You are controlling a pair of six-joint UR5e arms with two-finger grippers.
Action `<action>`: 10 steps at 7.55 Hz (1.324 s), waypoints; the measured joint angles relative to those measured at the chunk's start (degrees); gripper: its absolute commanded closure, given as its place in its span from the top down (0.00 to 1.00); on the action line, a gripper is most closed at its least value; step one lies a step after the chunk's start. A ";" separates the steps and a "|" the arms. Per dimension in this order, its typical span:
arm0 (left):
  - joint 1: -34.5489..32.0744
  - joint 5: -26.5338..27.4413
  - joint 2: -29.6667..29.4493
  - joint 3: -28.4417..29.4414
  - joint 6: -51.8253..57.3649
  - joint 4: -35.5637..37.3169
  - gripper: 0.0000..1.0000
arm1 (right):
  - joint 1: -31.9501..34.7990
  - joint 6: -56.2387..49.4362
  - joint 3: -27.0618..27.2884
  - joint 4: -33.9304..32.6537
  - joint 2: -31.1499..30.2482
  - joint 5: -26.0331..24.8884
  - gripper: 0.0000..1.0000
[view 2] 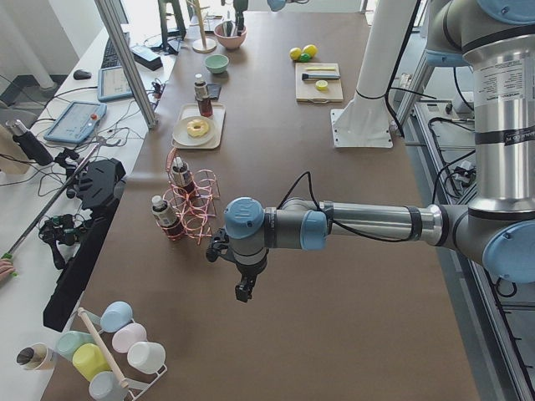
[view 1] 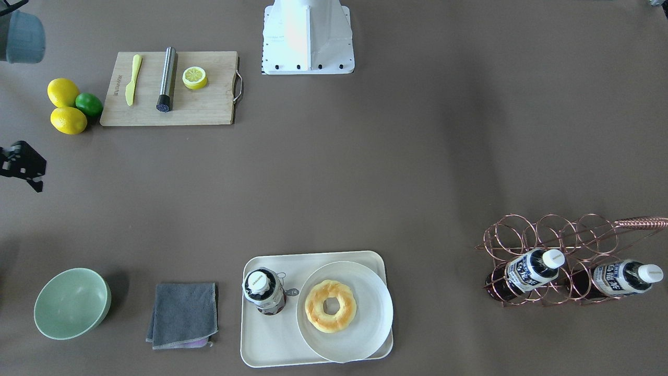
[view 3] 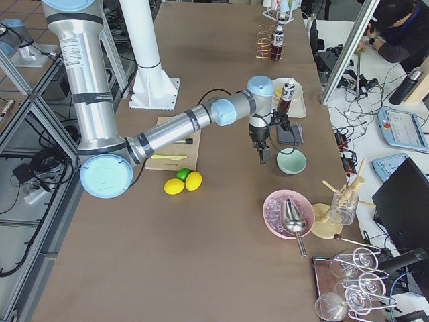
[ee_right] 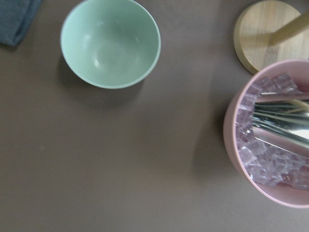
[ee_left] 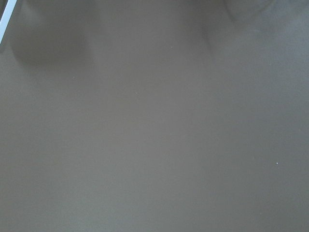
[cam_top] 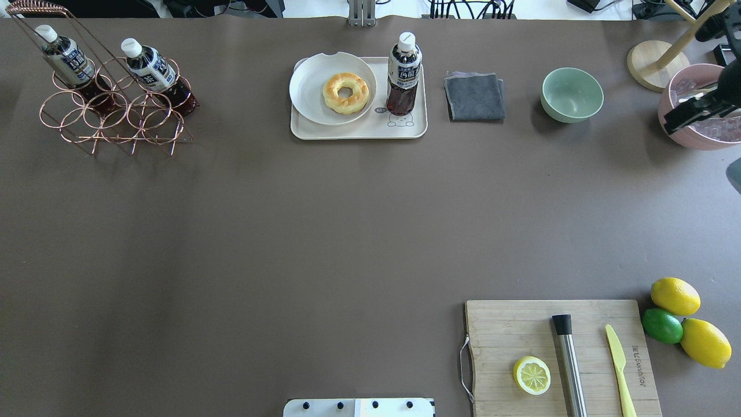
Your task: Place tea on tray
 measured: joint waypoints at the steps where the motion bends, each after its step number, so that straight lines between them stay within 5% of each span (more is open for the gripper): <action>1: 0.00 -0.01 0.00 0.00 0.00 0.08 0.99 | 2.69 -5.65 0.01 -0.05 -3.97 0.29 1.00; 6: 0.00 0.02 0.01 0.03 0.00 0.13 0.99 | 16.85 -23.31 -9.72 -0.07 -11.07 8.91 1.00; 10: 0.00 0.15 0.34 0.42 0.04 0.21 0.99 | 19.02 -25.01 -12.94 -0.03 -14.15 9.40 1.00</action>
